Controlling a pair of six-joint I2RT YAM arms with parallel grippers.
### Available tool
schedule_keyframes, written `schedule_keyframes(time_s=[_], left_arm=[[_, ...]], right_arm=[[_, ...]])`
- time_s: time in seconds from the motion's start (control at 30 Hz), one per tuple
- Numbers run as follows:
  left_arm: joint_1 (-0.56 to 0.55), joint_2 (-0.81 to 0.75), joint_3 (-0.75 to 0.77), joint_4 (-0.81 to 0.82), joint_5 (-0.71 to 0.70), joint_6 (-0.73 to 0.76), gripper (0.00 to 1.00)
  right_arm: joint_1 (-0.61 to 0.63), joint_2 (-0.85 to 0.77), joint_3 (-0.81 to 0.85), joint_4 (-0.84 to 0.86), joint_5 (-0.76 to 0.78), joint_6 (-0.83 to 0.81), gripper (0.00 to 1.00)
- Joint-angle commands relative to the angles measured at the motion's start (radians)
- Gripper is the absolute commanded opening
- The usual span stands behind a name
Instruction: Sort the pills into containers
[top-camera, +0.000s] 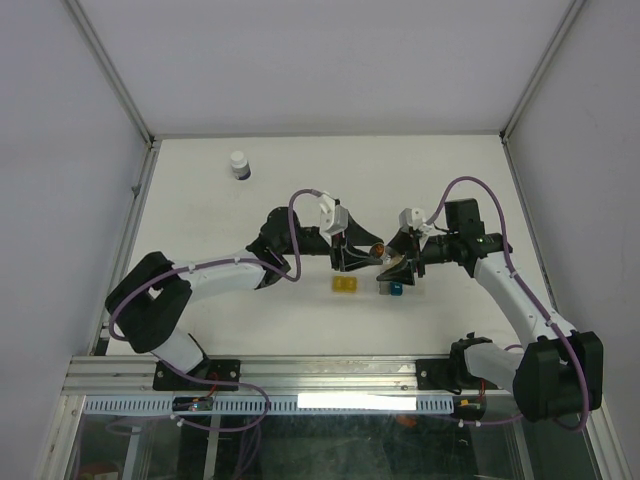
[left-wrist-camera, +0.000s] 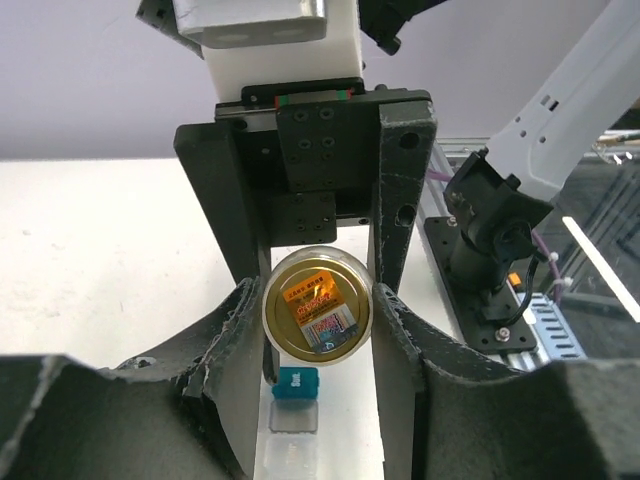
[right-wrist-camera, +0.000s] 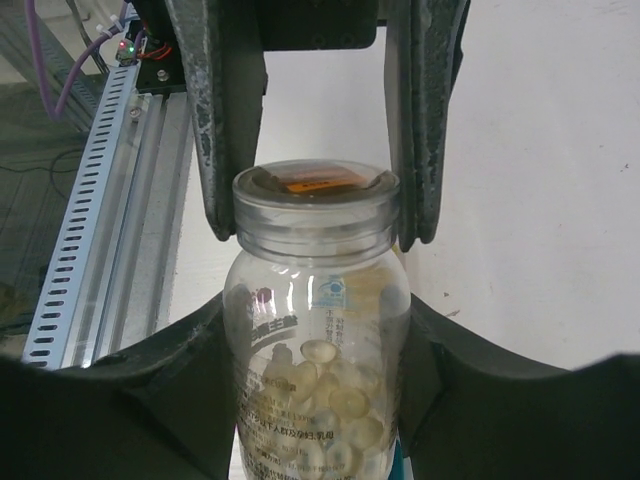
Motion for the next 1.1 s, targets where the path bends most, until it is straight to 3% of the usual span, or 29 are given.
schedule_keyframes(time_s=[0.0, 0.17, 0.3, 0.83, 1.07], left_arm=[[-0.053, -0.094, 0.018, -0.141, -0.235, -0.168, 0.00], [-0.151, -0.187, 0.018, -0.381, -0.696, -0.409, 0.00], [-0.216, -0.195, 0.049, -0.514, -0.960, -0.429, 0.00], [-0.244, -0.208, 0.028, -0.516, -1.194, -0.447, 0.00], [-0.244, -0.210, -0.008, -0.447, -1.196, -0.526, 0.00]], right_arm=[[-0.004, -0.002, 0.045, 0.039, -0.007, 0.015, 0.00], [-0.007, 0.004, 0.043, 0.069, 0.004, 0.053, 0.00], [-0.008, 0.007, 0.041, 0.078, 0.003, 0.069, 0.00], [-0.024, -0.003, 0.032, 0.118, 0.019, 0.118, 0.00], [-0.023, -0.004, 0.028, 0.129, 0.026, 0.127, 0.00]])
